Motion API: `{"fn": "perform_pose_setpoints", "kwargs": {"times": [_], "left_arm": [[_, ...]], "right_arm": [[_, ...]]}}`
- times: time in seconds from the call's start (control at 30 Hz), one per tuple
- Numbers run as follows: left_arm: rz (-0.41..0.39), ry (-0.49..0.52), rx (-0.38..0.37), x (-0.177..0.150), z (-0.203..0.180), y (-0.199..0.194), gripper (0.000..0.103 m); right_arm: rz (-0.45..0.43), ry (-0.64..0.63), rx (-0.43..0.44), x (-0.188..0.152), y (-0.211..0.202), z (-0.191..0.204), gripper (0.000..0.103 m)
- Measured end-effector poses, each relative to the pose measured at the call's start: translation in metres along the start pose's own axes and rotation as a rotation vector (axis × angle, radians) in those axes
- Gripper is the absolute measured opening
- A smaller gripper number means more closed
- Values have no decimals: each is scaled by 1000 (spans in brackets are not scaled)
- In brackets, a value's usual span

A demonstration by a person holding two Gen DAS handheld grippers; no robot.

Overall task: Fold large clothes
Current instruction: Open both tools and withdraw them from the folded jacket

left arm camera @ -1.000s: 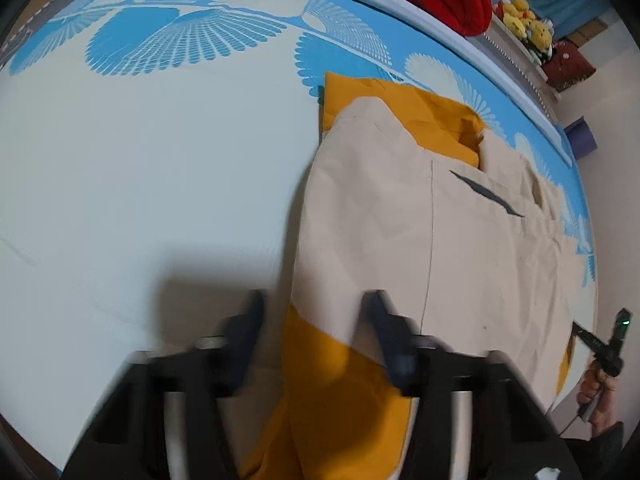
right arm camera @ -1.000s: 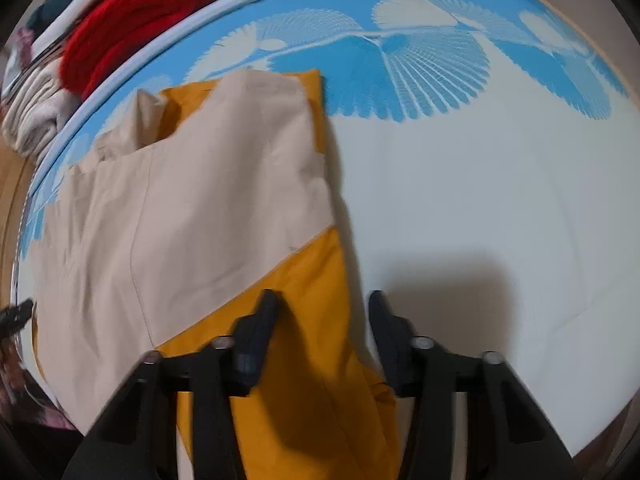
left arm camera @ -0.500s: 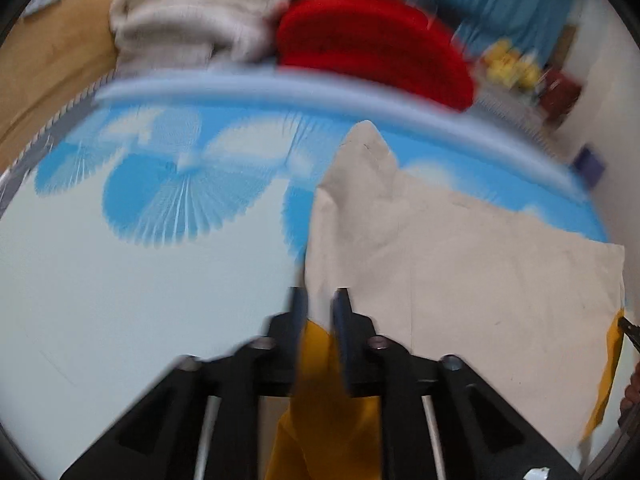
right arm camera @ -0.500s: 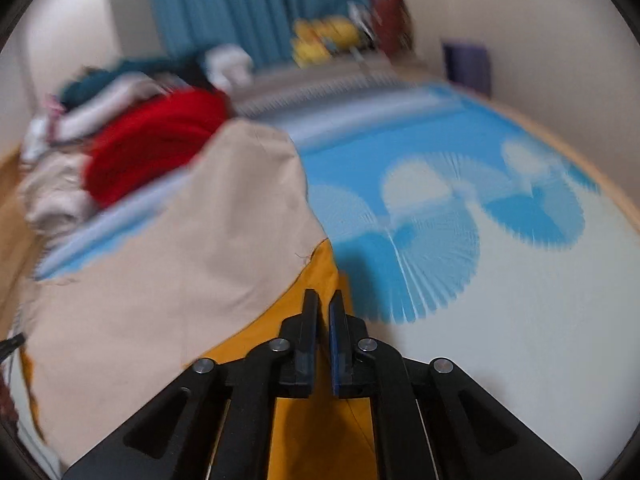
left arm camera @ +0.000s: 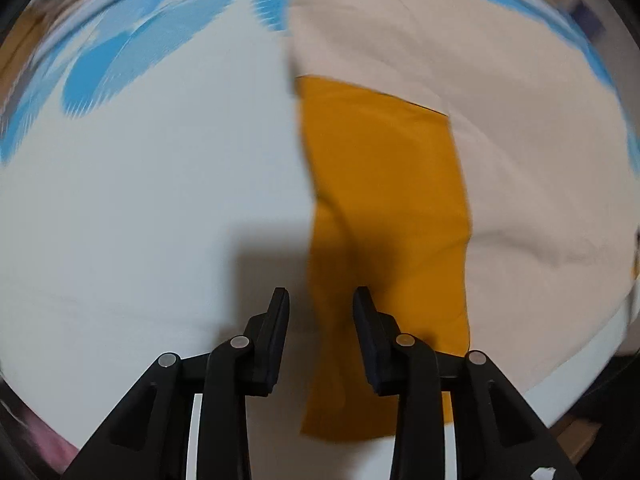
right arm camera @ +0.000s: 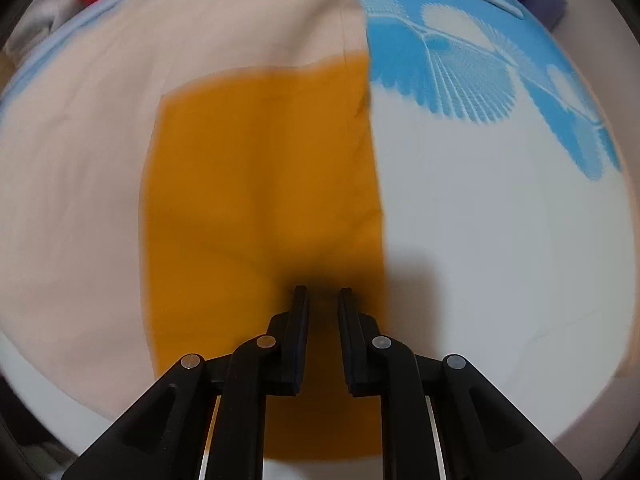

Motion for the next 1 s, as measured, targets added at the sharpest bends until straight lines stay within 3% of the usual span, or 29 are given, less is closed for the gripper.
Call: {"fn": "perform_pose_setpoints", "kwargs": {"times": [0.07,0.13,0.2,0.23,0.3,0.4,0.5,0.57,0.73,0.87,1.0], "left_arm": [[48,-2,46,-18,11,8,33],[95,68,194,-38,18,11,31],[66,67,256,-42,17,-8,22],[6,42,258,-41,14,-25,23],[-162,-12,233,-40,0,-71,26],[-365,-38,201,-64,-37,-122,28],[-484,-73,124,-102,-80,-142,30],[-510,-76,85,-129,-111,-136,31],[-445,-51,65,-165,-163,-120,33],[-544,5,107,-170,-172,-148,33],[-541,-25,56,-164,-165,-154,33]], "right_arm": [[2,20,-1,-5,-3,-6,16],[32,38,-29,-16,3,-13,16],[40,58,-79,-20,-1,-23,17],[36,111,-121,-22,-9,-33,17],[-32,212,-143,-20,-32,-48,17],[-289,315,-112,-10,-104,-47,21],[-469,304,-70,-15,-156,-19,23],[-539,265,-17,-32,-179,16,24],[-522,168,47,-70,-182,84,24],[-536,117,54,-90,-189,112,24],[-557,148,56,-123,-217,124,24]]}}
Point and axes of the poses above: each gripper's, at about its wrist camera, not at the fingertips, and y roughly the way its jaws point, z to its left, x to its top, the point moved 8 cm from there along y, roughly the way its jaws point, and after that the axes turned 4 degrees about -x, right-handed, at the moved point
